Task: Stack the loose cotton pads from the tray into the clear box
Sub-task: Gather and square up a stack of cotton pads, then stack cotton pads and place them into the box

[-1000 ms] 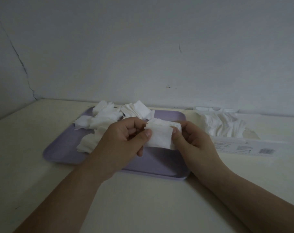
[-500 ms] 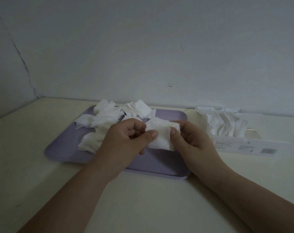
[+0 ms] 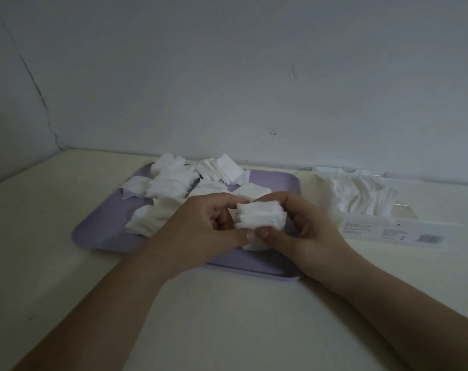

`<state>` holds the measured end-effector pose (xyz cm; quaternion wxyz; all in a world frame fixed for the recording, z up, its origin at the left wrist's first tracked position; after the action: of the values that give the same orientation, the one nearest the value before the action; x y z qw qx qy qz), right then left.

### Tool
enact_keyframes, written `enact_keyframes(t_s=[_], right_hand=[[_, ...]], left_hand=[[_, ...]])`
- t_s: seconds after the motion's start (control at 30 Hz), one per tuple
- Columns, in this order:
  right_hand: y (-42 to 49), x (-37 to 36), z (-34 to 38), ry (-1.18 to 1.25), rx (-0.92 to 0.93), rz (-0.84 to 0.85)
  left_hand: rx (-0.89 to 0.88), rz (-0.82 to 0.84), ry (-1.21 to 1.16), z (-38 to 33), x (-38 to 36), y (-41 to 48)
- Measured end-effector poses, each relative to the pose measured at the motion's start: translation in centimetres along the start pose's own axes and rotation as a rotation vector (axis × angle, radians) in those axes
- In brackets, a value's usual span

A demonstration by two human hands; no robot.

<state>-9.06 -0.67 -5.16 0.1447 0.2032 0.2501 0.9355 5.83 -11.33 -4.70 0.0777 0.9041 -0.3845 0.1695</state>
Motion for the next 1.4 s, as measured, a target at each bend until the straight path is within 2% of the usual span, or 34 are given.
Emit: enact_keyframes(t_s=[0.13,0.23,0.43,0.6,0.77,0.87,0.97,1.07,1.23,1.4], right_hand=[[-0.1,0.1,-0.2,-0.224,-0.046,-0.065],[-0.4,-0.5,-0.1,-0.333,-0.086,-0.004],[-0.6,-1.2,0.3,-0.346,-0.162,0.019],[-0.9,-2.5,1.5,-0.357,-0.232,0.168],[-0.2,-1.8,1.7,-0.333,-0.181,0.056],[1.0,-0.1,3.0,-0.184,-0.160,-0.026],[2.2,1.6,5.1,-0.058,-0.168,0.046],[2.7,4.2,6.2,-0.007,-0.243,0.058],[3.4,10.9,8.0,-0.117,-0.287,0.026],[2.8,19.3,7.6,-0.364,-0.343,-0.209]], left_hand=[[0.042,-0.056,0.042,0.4,0.1,0.1],[0.057,-0.036,0.083,0.3,0.1,-0.1],[0.044,-0.014,0.074,0.0,-0.3,-0.2],[0.017,-0.006,0.058,0.1,-1.0,-0.2],[0.009,-0.088,0.045,0.3,0.0,0.0],[0.011,-0.113,-0.042,-0.7,0.3,-0.3],[0.060,-0.038,-0.213,-2.0,-0.1,-0.3],[0.057,0.017,-0.241,-4.4,-2.0,0.1],[-0.022,0.072,-0.196,-9.2,-6.2,2.2],[-0.027,-0.010,-0.133,-12.1,-10.6,5.2]])
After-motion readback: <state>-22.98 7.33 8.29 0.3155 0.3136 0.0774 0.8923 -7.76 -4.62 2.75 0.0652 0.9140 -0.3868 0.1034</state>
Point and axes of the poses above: each hand's wrist, its own y-axis towards the middle knuckle, its own x-axis out of the back of the hand, z = x × y, the point moved 6 cm from there along y, towards the middle knuckle, and after that the axes turned 11 degrees about x, right-handed, at the moved point
